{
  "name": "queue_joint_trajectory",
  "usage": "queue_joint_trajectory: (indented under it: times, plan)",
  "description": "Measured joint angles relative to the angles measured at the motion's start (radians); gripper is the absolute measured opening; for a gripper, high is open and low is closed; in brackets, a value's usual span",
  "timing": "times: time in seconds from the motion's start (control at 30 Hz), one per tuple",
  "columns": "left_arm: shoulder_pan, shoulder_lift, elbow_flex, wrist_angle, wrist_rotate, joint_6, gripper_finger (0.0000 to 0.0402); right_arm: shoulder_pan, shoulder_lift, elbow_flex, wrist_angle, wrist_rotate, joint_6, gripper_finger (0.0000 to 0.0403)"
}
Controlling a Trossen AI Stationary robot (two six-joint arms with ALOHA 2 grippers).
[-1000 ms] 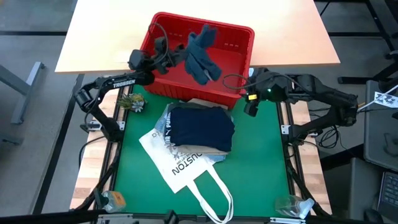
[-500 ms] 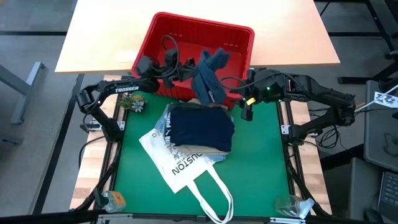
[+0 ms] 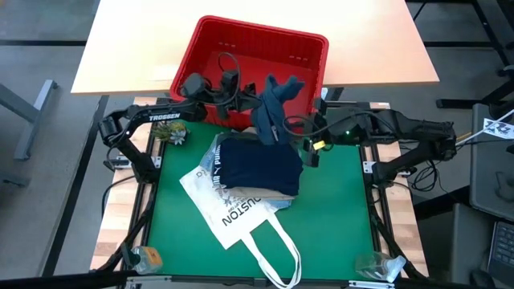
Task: Fold Laundry from Bin
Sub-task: Fold the gray shorts
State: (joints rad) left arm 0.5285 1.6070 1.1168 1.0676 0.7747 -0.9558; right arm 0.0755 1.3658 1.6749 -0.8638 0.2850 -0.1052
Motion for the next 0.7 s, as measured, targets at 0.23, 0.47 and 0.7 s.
queue_joint_trajectory:
  times: [0.23,0.47,0.7]
  plan:
    - [-0.026,0.001,0.000,-0.107,-0.011,0.099,0.0021,0.051,0.026,0.000,0.055,0.168,0.083,0.0166]
    - [-0.040,0.001,0.000,-0.114,-0.030,0.103,0.0021,0.050,0.072,0.000,0.017,0.169,0.222,0.0166]
    - [-0.040,0.001,0.000,-0.117,-0.030,0.103,0.0021,0.058,0.092,-0.001,-0.021,0.184,0.302,0.0166]
